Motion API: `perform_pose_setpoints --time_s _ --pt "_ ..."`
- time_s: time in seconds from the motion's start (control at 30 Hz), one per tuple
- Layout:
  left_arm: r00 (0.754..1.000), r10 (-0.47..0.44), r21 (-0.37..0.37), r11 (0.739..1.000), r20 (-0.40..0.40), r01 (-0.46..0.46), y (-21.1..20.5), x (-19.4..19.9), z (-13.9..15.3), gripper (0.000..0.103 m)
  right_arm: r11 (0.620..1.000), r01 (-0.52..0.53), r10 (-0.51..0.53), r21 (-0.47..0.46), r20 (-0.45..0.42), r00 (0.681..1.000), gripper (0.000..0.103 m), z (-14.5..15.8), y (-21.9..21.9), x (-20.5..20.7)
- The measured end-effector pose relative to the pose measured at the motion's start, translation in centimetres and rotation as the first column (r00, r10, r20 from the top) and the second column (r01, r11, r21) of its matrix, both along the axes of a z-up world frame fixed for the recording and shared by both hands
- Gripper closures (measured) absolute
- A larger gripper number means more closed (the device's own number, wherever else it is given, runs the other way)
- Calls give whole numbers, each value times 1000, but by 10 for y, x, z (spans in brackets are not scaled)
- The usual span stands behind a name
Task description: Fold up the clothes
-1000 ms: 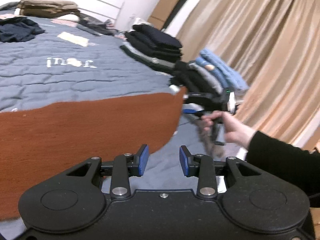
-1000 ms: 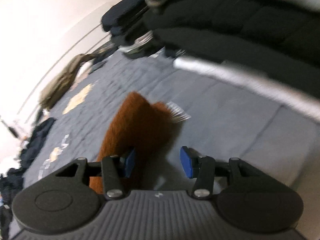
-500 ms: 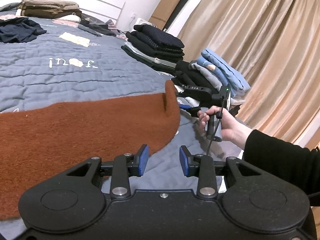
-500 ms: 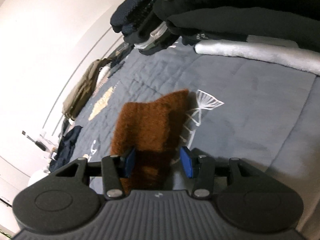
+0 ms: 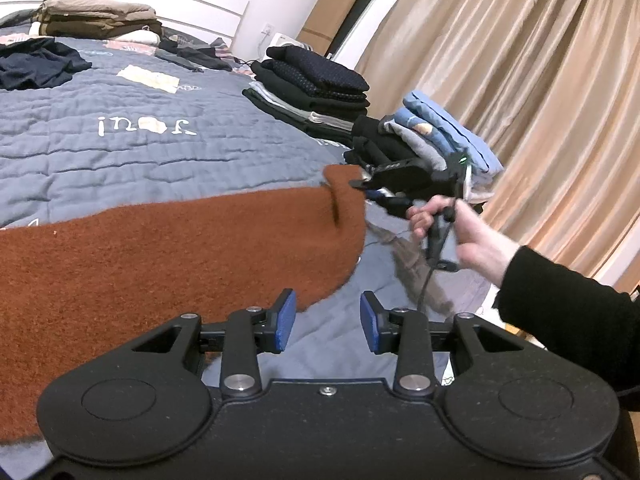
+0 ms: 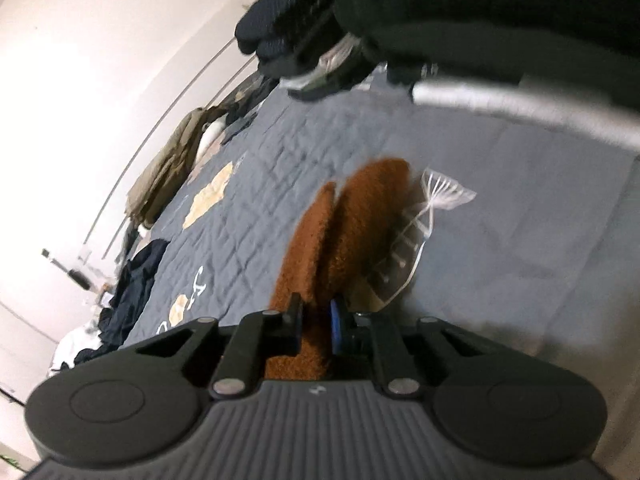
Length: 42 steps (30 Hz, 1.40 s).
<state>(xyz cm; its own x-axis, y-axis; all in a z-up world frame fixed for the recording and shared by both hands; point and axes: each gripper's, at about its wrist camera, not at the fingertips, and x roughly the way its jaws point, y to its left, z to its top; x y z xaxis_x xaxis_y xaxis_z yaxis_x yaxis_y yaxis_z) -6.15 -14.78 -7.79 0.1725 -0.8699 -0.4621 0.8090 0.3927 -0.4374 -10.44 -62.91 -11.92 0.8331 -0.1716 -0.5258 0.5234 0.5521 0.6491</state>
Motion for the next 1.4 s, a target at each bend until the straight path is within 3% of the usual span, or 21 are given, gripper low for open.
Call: perform_pose_setpoints --time_s 0.13,0.3,0.53,0.7,0.8,0.9,0.97,1.17,1.33,1.4 --pt "1000 -7 -12 1000 5 7 1 -2 4 67 996 2 -7 -87 -62 998 90 31 11 -19" --pt "1000 -18 -26 999 21 19 2 -7 10 64 989 -11 -18 -150 -189 982 90 39 23 -46" --pt "999 -22 -41 999 32 23 3 -10 15 62 995 -25 -4 -102 -276 961 90 28 37 -90" --pt "999 -38 -45 998 35 39 1 -13 17 62 999 -17 7 -34 -274 962 86 18 49 -118" --pt "998 -53 -41 998 39 54 -2 -16 17 62 1000 17 -16 3 -211 977 85 11 46 -132" --pt "997 -67 -40 997 44 69 -5 -20 17 61 996 55 -45 69 -140 989 77 5 37 -141" --pt "996 -76 -38 996 46 78 -7 -22 16 61 995 79 -70 69 -126 990 67 3 32 -142" --pt "993 -102 -33 994 52 104 -13 -29 14 59 985 163 -156 59 -106 982 57 -6 17 -151" --pt "992 -114 -30 993 54 115 -17 -31 13 59 984 173 -171 28 -75 982 58 -9 8 -144" --pt "992 -116 -28 993 55 118 -19 -31 12 59 987 161 -159 29 -55 986 72 -9 7 -141"
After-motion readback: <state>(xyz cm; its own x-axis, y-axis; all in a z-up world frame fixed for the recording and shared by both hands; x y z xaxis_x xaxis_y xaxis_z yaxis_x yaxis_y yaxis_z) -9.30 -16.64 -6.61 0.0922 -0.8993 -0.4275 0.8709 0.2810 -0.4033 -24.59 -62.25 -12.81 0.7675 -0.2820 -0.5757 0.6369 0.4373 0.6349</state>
